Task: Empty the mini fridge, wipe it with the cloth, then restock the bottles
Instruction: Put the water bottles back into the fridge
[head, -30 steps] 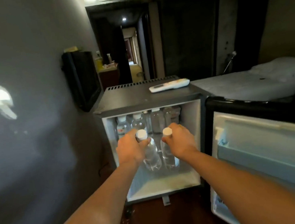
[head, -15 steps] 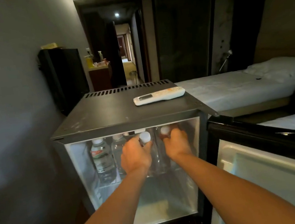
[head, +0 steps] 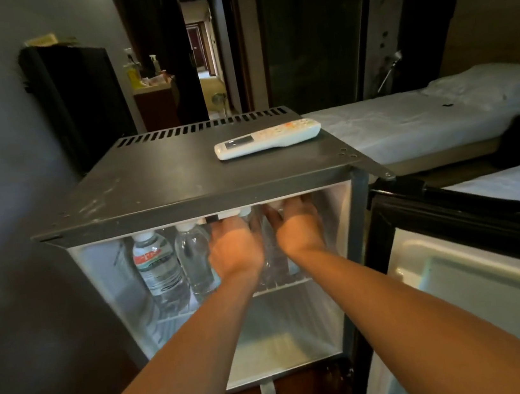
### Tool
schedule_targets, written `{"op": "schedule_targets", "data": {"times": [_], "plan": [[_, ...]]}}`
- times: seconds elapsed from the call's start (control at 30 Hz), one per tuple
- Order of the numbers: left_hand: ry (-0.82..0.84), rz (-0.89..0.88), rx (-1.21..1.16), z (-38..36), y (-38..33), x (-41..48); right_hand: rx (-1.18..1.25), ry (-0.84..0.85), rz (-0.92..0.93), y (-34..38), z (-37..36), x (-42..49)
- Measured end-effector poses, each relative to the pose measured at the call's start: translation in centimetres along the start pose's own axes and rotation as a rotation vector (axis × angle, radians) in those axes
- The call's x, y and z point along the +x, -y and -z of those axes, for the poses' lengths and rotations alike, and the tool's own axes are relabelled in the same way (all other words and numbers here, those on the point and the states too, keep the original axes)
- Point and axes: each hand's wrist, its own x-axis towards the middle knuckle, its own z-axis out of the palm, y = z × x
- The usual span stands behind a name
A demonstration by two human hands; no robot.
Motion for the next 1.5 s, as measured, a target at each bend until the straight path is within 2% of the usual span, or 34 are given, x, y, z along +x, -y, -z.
{"op": "schedule_targets", "data": {"times": [0.17, 0.27, 0.33, 0.47, 0.67, 0.87, 1.17, 1.37, 1.5], "plan": [[0.231, -0.07, 0.11, 2.4, 0.9, -1.1, 0.086, 0.046, -0.191, 1.4, 1.0, -0.9], [0.401, -0.066, 0.127, 4.7, 2.1, -2.4, 0.011, 0.121, -0.24, 2.0, 2.1, -2.8], [0.429, -0.068, 0.188, 7.0, 2.6, -3.5, -0.086, 0.156, -0.261, 2.5, 3.1, -4.4], [0.415, -0.13, 0.299, 11.4, 3.3, -5.7, -0.194, 0.215, -0.228, 4.7, 5.8, -7.5], [0.329, -0.264, 0.388, 16.0, 1.8, -8.9, -0.209, 0.091, -0.086, 7.8, 10.5, -12.0], [0.245, -0.35, 0.337, 16.1, -2.6, -12.6, -0.289, 0.013, 0.043, 7.4, 15.8, -16.4], [0.204, -0.47, 0.293, 15.8, -11.3, -18.0, -0.483, -0.032, 0.035, 3.2, 27.8, -18.4], [0.227, -0.534, 0.314, 13.3, -16.3, -22.1, -0.754, 0.108, -0.054, -2.5, 33.2, -20.4], [0.229, -0.507, 0.31, 12.0, -17.6, -24.0, -0.719, 0.213, -0.063, -3.6, 33.7, -21.2]]}}
